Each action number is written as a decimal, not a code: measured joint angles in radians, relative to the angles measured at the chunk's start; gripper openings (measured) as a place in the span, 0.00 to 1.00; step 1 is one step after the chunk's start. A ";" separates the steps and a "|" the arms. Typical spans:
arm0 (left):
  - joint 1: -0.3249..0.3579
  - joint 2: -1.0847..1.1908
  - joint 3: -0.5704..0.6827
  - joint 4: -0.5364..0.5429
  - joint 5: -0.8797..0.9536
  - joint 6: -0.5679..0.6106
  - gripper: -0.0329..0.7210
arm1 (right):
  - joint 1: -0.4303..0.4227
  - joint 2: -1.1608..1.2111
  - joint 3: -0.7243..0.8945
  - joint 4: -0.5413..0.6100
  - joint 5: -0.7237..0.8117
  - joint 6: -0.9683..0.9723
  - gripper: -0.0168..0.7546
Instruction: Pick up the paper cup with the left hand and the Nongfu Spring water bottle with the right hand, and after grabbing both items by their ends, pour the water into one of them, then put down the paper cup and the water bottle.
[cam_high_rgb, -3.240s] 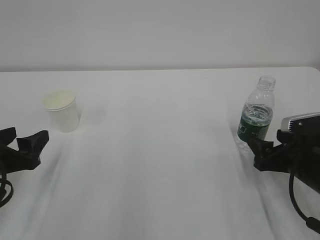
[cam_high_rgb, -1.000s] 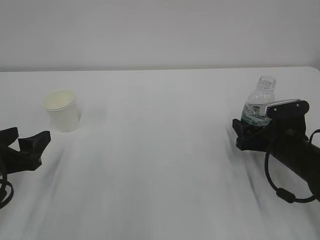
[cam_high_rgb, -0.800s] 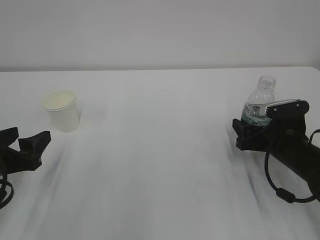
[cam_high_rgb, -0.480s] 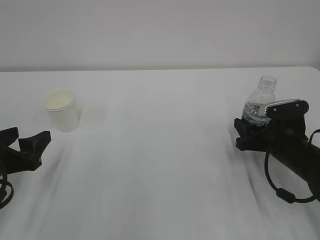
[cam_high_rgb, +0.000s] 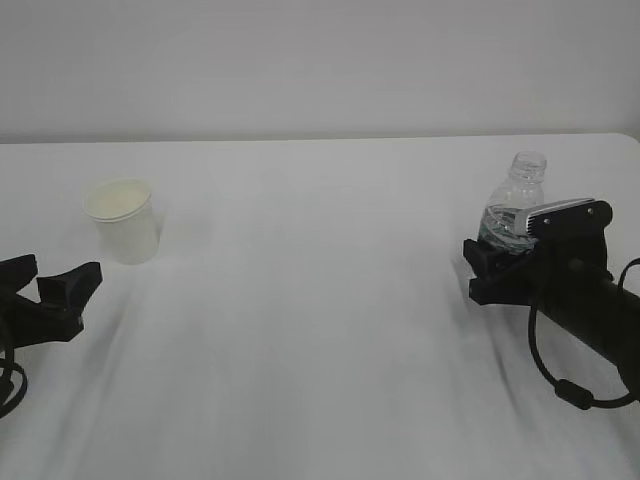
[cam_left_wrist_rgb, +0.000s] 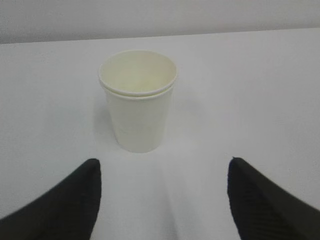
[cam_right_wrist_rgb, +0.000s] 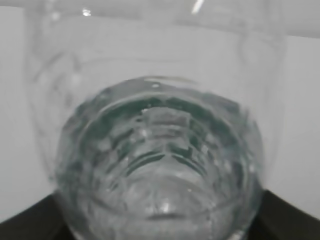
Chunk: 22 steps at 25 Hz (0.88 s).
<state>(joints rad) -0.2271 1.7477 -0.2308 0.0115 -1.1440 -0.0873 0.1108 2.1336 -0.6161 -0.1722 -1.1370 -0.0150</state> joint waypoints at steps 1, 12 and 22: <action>0.000 0.000 0.000 0.000 0.000 0.000 0.80 | 0.000 -0.005 0.002 -0.002 0.008 0.000 0.63; 0.000 0.000 0.000 0.000 0.000 0.000 0.80 | 0.000 -0.153 0.044 -0.012 0.018 -0.020 0.63; 0.000 0.051 -0.017 0.027 0.000 0.000 0.80 | 0.000 -0.255 0.046 -0.041 0.079 -0.023 0.63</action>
<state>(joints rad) -0.2271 1.7989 -0.2475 0.0386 -1.1440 -0.0873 0.1108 1.8789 -0.5699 -0.2132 -1.0577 -0.0376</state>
